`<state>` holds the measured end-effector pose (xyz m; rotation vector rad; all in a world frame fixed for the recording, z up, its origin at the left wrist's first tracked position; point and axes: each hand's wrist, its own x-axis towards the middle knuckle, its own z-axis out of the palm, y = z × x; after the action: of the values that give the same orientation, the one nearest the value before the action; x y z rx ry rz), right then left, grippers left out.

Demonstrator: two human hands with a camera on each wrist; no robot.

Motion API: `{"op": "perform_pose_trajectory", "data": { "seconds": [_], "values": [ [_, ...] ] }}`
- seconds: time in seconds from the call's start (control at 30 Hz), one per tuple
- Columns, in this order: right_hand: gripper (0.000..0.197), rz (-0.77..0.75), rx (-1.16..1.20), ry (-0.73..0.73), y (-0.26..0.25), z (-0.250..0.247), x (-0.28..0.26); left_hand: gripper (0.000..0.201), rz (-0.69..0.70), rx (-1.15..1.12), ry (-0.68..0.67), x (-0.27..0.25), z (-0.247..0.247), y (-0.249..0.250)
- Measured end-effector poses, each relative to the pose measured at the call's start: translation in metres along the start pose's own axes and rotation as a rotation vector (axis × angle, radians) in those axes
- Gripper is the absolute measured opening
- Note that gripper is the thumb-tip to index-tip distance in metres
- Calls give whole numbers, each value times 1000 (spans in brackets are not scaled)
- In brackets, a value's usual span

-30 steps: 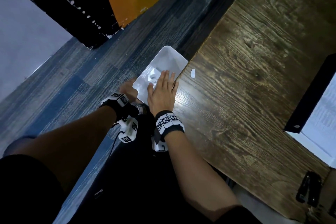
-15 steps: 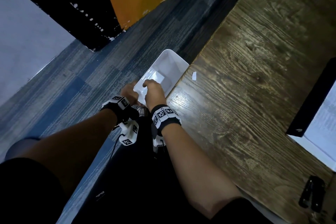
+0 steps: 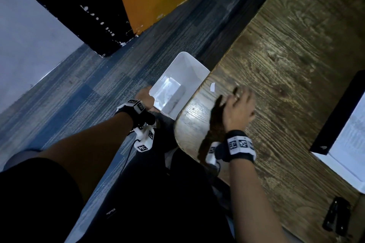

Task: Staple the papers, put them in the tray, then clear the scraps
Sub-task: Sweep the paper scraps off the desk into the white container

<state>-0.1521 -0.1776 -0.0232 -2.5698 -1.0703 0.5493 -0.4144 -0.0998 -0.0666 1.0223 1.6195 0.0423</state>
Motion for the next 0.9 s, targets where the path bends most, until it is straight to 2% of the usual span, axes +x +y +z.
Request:
{"op": "perform_pose_trajectory", "data": {
  "seconds": [0.1,0.17,0.3,0.37,0.47,0.53,0.57,0.67,0.73,0.8,0.9],
  "values": [
    [66,208,-98,-36,23,5,13,51,4,-23,-6,0,-2,8],
    [70,204,-130,-74,13,21,11,55,44,19,-47,0,-4,11],
    [69,21,-106,-173,-39,53,-11,54,31,-32,-32,1,-5,15],
    [66,-109,-91,-233,-64,66,-28,45,14,-78,-52,-5,-4,21],
    [64,-311,-157,-324,-88,86,-48,31,25,55,-8,-10,-4,26],
    [61,-466,-222,-432,-98,95,-58,16,72,180,11,-11,-6,26],
    [58,-519,-241,-495,-102,98,-61,16,73,205,17,-11,-5,26],
    [25,-504,-214,-508,-111,95,-64,34,51,155,28,-8,-5,23],
    [18,-457,-191,-512,-115,91,-63,38,53,114,16,-8,-6,21],
    [19,-440,-139,-567,-115,90,-63,38,61,110,23,-8,-6,20],
    [31,-510,-138,-585,-112,89,-64,46,49,123,33,-10,-6,21]
  ]
}}
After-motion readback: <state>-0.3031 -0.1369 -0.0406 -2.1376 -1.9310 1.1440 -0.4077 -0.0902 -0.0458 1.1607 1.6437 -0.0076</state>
